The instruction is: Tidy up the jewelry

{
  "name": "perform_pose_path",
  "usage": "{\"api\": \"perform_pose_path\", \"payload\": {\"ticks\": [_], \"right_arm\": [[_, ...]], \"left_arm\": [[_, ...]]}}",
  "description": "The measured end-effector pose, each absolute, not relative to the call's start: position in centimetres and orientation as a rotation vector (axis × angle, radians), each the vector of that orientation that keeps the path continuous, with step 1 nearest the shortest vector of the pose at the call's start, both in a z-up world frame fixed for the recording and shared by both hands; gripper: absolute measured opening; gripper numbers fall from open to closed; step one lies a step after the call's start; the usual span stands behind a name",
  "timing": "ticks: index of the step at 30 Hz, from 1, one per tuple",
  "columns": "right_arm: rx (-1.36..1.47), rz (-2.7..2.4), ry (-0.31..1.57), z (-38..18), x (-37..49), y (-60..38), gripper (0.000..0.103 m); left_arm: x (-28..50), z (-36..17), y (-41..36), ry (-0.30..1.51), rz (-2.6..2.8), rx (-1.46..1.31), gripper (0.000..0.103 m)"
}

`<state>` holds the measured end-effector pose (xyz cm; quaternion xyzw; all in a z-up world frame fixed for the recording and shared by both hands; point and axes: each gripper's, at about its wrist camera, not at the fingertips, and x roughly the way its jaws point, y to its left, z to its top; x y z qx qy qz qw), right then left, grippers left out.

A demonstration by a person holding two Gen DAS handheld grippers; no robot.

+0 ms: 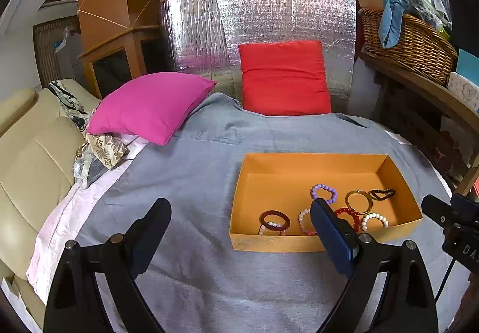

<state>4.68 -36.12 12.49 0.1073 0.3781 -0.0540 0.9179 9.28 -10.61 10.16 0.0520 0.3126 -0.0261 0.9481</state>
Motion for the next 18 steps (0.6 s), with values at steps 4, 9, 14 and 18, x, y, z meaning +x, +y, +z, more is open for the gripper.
{"api": "perform_pose_path", "payload": {"ticks": [4, 9, 14, 18], "right_arm": [[0.221, -0.109, 0.782, 12.26, 4.65, -35.94, 0.077], [0.213, -0.114, 0.780, 12.30, 4.66, -35.77, 0.077], [0.213, -0.116, 0.780, 12.24, 4.70, -35.67, 0.077], [0.220, -0.119, 0.783, 12.11, 4.75, -35.69, 0.077]], "left_arm": [[9.21, 10.16, -10.62, 0.636, -0.061, 0.107, 0.094], [9.35, 10.15, -10.52, 0.640, -0.068, 0.102, 0.094], [9.51, 10.04, -10.49, 0.647, -0.069, 0.096, 0.094], [9.54, 10.05, -10.48, 0.646, -0.065, 0.096, 0.094]]}}
